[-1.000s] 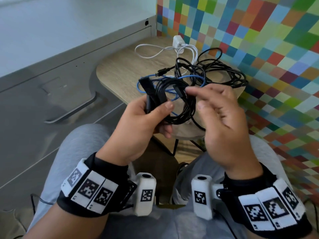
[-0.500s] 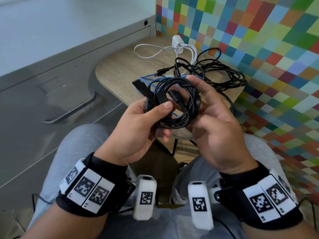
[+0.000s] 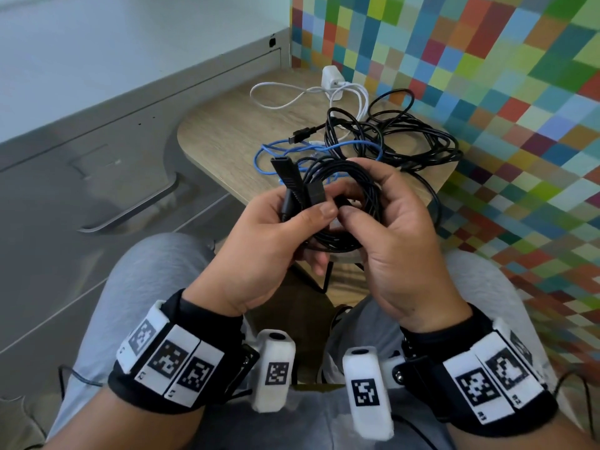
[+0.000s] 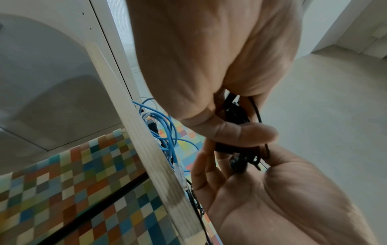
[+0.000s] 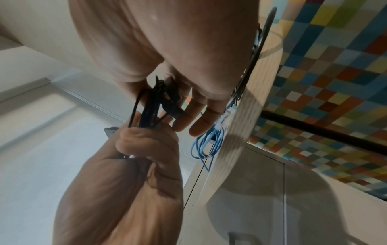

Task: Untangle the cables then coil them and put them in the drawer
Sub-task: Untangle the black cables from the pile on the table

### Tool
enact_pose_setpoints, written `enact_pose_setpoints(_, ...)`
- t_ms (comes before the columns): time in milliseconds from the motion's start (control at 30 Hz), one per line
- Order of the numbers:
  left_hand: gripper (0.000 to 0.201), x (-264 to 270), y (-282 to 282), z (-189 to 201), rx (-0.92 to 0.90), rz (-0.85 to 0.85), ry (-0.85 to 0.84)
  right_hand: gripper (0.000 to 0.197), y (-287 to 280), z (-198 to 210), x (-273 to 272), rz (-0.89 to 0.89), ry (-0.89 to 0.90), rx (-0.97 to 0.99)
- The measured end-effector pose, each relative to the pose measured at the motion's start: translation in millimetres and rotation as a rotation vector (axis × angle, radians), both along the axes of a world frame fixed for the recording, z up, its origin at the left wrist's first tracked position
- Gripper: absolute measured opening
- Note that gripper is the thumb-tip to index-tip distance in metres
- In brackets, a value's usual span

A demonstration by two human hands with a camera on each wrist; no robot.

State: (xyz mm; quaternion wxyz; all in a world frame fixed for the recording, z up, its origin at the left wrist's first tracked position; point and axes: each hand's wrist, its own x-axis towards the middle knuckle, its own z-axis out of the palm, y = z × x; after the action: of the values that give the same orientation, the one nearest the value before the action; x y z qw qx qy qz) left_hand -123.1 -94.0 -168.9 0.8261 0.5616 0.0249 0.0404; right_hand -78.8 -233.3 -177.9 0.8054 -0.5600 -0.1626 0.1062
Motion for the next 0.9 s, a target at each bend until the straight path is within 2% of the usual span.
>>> enact_pose_setpoints(100,0.008,0.1,-0.3,2.7,-0.033,0.048,-0.003,0.024,-0.1,3.1,-0.2,0.012,0.049,0.028)
enact_pose_setpoints(200,0.011,0.8,2.6,7.3,-0.07,0.123,-0.007,0.024,-4.6,2.8,1.7,0.055,0.105,0.028)
enact_pose_setpoints(300,0.011,2.0,9.1,9.7,-0.082,0.188,-0.02,0.026,-5.0,-0.7,3.1,0.099,0.072,-0.028)
enact_pose_setpoints(400,0.015,2.4,11.6,8.2,-0.073,0.202,-0.053,0.019,-4.9,-2.6,3.8,0.054,-0.012,-0.135)
enact_pose_setpoints(533,0.021,3.8,18.9,9.2,-0.126,0.269,-0.088,0.021,-15.7,-2.3,11.1,-0.054,-0.048,-0.23)
enact_pose_setpoints(633,0.018,5.0,26.1,10.6,-0.156,0.284,-0.106,0.015,-22.8,-0.7,17.7,-0.132,-0.049,-0.204)
enact_pose_setpoints(700,0.017,4.7,25.5,9.7,-0.154,0.271,-0.108,0.018,-22.8,0.1,18.8,-0.166,-0.051,-0.177)
enact_pose_setpoints(900,0.021,6.0,19.7,10.1,-0.14,0.336,-0.085,0.018,-24.0,3.2,17.0,-0.191,-0.08,-0.11)
